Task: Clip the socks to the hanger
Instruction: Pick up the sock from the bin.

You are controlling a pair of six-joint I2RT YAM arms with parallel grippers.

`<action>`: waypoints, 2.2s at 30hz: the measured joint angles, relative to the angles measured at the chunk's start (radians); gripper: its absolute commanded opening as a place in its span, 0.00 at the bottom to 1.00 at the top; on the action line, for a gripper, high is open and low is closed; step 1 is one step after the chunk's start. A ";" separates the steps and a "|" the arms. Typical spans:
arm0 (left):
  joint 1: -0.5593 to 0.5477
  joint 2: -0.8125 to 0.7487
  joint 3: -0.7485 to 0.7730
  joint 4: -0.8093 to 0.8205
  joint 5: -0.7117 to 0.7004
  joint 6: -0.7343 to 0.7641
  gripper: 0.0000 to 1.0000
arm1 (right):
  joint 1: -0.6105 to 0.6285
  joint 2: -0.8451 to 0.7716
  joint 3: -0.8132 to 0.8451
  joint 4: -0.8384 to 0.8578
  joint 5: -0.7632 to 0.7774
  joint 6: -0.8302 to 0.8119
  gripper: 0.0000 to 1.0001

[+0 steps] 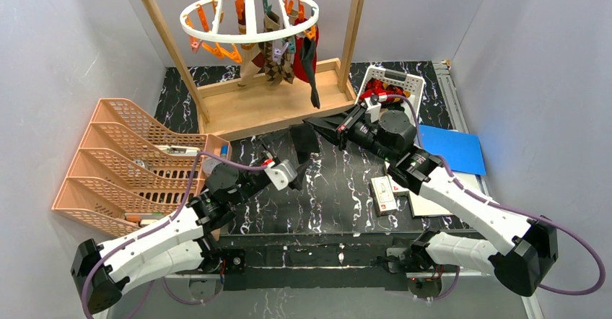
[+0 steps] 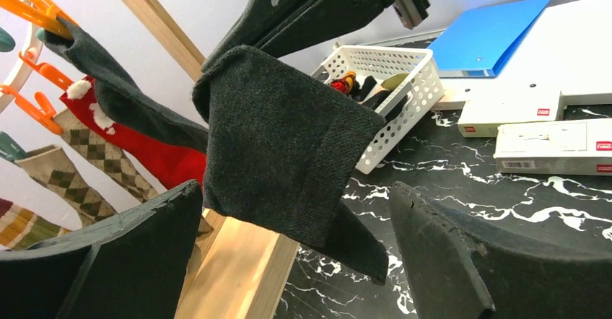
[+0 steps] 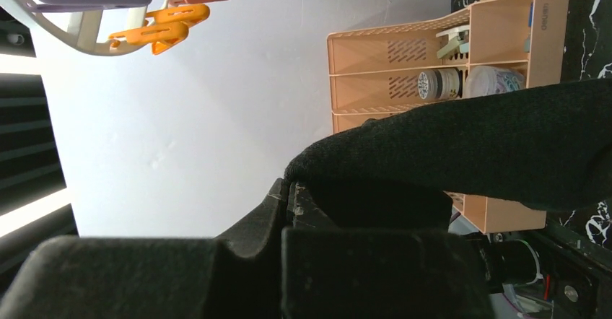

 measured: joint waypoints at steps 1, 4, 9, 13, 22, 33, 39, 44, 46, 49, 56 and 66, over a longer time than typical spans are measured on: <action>-0.002 0.005 0.000 0.005 -0.012 0.001 0.98 | 0.007 0.000 0.000 0.006 0.010 0.002 0.01; -0.007 0.025 0.000 0.023 -0.051 0.005 0.98 | 0.026 0.002 0.000 0.017 0.030 0.006 0.01; -0.015 0.059 0.000 0.055 -0.119 0.017 0.89 | 0.050 0.014 0.014 0.027 0.048 0.014 0.01; -0.019 0.072 0.002 0.073 -0.172 0.019 0.78 | 0.060 0.015 0.017 0.030 0.060 0.016 0.01; -0.021 0.056 0.010 0.074 -0.209 -0.018 0.57 | 0.061 0.008 0.016 0.031 0.093 0.016 0.01; -0.021 -0.003 0.074 -0.039 -0.189 -0.114 0.10 | 0.061 -0.029 0.013 0.021 0.143 0.010 0.01; -0.021 -0.035 0.122 -0.160 -0.117 -0.198 0.00 | 0.061 -0.058 0.013 -0.048 0.163 -0.047 0.38; -0.021 -0.066 0.152 -0.244 -0.069 -0.273 0.00 | 0.061 -0.066 0.031 -0.145 0.141 -0.174 0.71; -0.021 -0.077 0.160 -0.272 -0.058 -0.303 0.00 | 0.061 -0.064 0.066 -0.232 0.134 -0.243 0.73; -0.021 -0.095 0.172 -0.322 -0.036 -0.356 0.00 | 0.061 -0.075 0.111 -0.323 0.138 -0.335 0.73; -0.021 -0.114 0.238 -0.509 -0.022 -0.557 0.00 | 0.061 -0.182 0.171 -0.467 0.169 -0.717 0.71; -0.021 -0.033 0.264 -0.735 -0.002 -0.837 0.00 | 0.061 -0.113 0.341 -0.563 -0.046 -1.278 0.65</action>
